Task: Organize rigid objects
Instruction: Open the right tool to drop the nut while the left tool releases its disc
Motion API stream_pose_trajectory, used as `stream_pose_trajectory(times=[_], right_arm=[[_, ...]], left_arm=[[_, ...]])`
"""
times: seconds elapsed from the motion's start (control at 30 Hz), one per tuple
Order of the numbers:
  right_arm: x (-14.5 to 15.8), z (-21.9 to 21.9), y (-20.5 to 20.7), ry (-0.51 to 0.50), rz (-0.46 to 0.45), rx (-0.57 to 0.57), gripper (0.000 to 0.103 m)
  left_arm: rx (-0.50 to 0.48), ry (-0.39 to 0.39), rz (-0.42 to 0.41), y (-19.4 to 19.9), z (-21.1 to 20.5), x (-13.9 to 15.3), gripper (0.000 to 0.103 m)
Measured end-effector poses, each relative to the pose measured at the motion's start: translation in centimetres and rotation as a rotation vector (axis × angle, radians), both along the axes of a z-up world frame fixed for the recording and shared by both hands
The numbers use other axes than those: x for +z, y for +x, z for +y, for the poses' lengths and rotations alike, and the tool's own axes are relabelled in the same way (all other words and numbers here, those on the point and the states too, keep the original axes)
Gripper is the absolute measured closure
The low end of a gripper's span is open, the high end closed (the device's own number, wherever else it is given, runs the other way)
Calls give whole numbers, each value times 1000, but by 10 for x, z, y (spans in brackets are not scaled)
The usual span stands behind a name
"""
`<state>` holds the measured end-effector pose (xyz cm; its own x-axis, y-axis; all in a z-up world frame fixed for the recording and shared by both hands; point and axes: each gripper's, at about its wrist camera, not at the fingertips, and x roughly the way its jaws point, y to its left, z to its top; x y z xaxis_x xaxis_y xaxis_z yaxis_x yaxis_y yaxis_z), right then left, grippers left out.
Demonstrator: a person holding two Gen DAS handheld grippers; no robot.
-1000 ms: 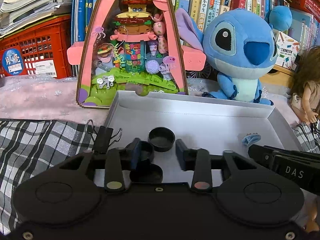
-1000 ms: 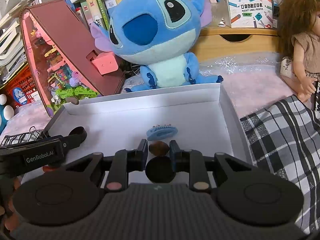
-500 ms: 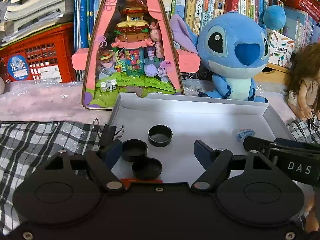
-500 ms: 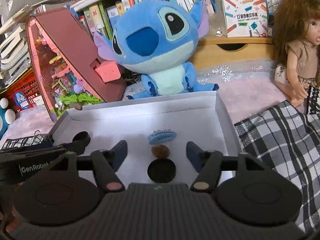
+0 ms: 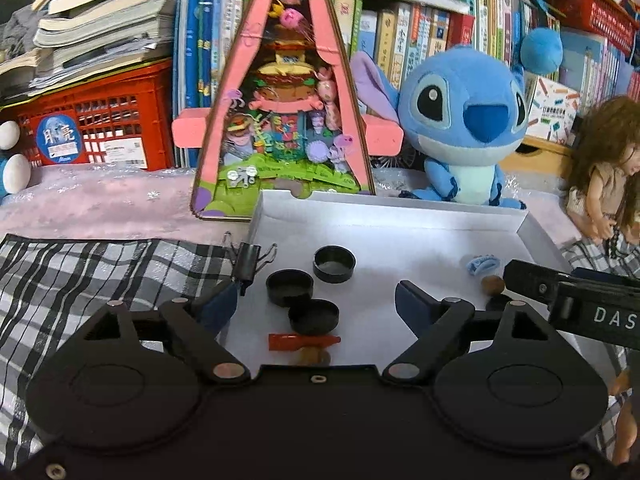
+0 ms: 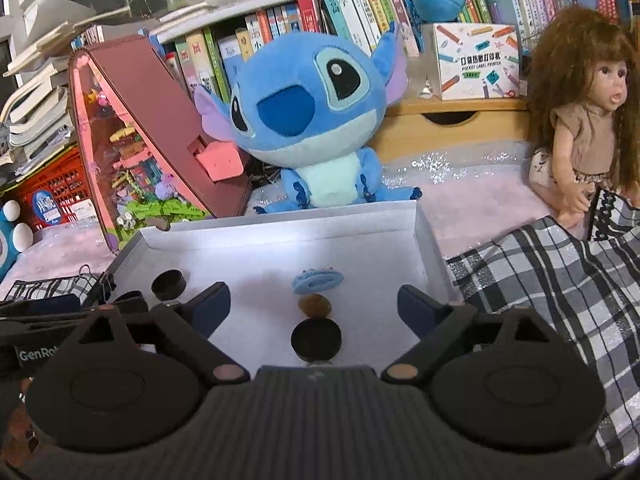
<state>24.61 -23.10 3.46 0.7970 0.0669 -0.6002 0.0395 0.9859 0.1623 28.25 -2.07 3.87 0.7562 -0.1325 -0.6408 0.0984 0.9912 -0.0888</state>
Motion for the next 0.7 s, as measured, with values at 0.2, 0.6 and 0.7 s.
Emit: stream_pose_trajectory(times=[0.2,0.6,0.7], right_arm=[[11,0,-18,-31,-49,-2,0],[21,-3,-59,-24,-73,-31,0],[22,-2,-70,-30,-78,-23,0]], left_arm=[[16,18,-28,-22,8,8,15],[-15,53,-80,-79,12,20,15],[-27,48,-83,-92,13,21,15]])
